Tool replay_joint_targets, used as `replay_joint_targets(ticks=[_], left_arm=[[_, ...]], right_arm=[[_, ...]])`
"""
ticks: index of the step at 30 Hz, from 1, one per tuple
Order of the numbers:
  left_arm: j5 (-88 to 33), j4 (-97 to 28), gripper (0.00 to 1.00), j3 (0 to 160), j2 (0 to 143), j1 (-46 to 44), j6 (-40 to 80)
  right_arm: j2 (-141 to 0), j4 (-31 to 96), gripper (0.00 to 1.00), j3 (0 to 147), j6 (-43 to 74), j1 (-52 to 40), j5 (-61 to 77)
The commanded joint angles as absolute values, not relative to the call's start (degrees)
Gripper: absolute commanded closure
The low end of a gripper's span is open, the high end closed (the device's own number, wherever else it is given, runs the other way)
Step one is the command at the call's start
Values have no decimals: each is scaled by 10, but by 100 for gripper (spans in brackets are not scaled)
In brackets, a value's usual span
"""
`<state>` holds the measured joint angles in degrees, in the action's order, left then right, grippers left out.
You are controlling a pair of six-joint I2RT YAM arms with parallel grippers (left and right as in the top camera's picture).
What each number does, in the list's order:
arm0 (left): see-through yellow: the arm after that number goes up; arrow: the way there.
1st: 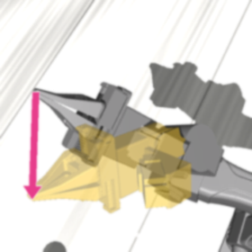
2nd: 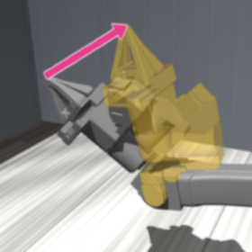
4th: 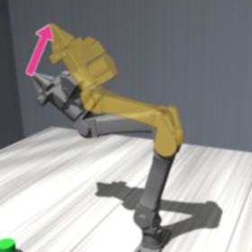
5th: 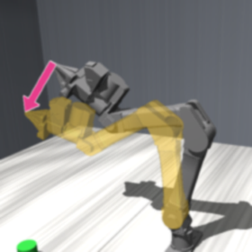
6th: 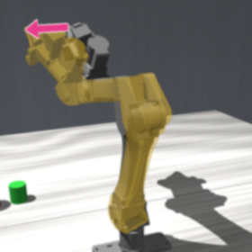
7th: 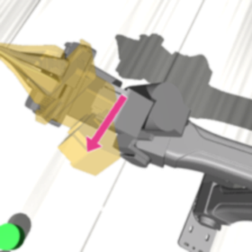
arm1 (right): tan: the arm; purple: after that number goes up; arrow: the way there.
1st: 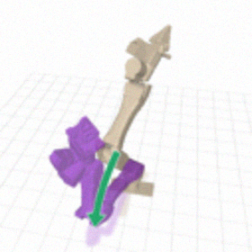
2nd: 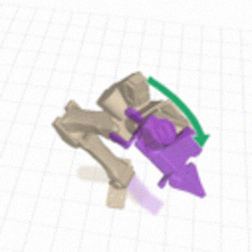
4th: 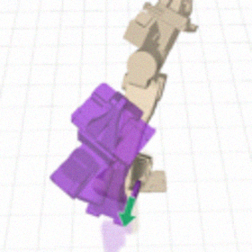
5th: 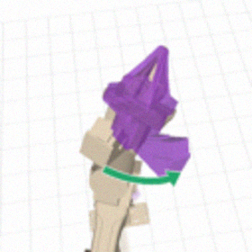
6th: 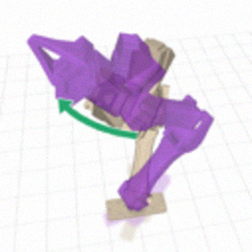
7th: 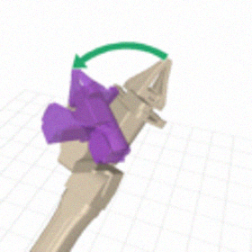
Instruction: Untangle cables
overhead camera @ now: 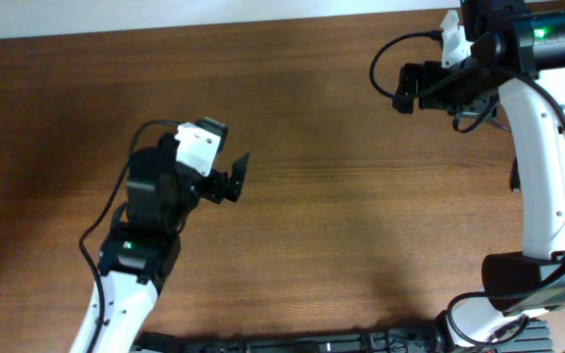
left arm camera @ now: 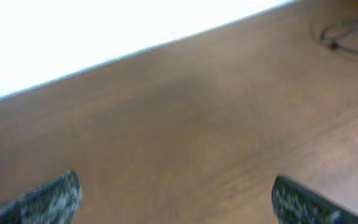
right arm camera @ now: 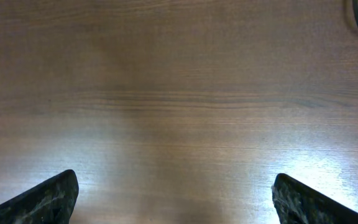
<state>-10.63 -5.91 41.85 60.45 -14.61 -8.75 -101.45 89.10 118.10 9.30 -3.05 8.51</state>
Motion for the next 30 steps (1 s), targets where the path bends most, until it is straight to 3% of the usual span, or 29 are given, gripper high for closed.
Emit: replay_joint_targets(ticks=[1,19,26,30], left_arm=[[-100,46,1,341,571,-146,-93],[-100,591,1,1,430,-117,-93],[-96,556,1,5,390,-113,-93],[-69,470,1,5,359,-113,-93]], right_arm=[[-1011,891,1,1179,99,-34,88],[-1011,891,1,1179,99,-34,88],[-1011,891,1,1179,99,-34,88],[-1011,891,1,1179,99,-34,88]])
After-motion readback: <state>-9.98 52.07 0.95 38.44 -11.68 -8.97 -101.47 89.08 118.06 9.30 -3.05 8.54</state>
